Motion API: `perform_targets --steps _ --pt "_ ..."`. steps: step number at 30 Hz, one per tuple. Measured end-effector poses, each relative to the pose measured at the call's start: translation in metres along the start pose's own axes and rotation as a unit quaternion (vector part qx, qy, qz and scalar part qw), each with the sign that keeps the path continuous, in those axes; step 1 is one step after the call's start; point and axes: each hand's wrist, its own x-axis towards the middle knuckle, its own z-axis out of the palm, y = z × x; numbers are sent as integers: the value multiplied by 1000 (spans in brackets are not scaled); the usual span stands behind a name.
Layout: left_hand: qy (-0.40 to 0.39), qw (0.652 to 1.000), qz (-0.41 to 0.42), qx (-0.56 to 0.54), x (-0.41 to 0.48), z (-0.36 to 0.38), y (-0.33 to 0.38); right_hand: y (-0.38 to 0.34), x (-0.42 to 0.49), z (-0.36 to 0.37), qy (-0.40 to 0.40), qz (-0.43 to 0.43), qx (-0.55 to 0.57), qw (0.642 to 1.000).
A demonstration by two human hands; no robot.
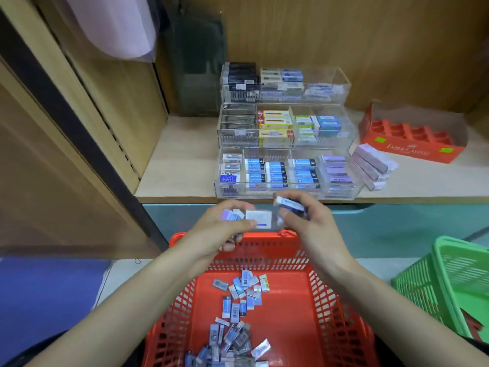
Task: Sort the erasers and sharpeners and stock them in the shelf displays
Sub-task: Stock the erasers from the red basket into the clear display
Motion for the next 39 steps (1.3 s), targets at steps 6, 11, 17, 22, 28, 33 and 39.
perform_targets --steps 6,11,17,22,28,33,39 --pt "29 997 -34 -61 -1 6 2 -3 0 -2 -23 43 68 997" --pt "23 998 -27 -58 -3 13 6 -15 -3 -3 -43 -27 -12 999" --pt "14 999 -10 -38 -8 9 11 -23 -1 -6 -35 -22 -20 999" --pt "3 999 -19 -51 -9 8 11 -18 3 -10 10 -6 -61 998" --pt "-34 999 -13 -36 -13 11 14 -22 4 -8 -19 -12 -50 998" --pt "-65 995 57 42 -17 11 17 -25 4 -9 -65 -10 -55 996" --pt "-4 990 111 92 -16 12 18 -26 2 -9 -23 -11 -38 999"
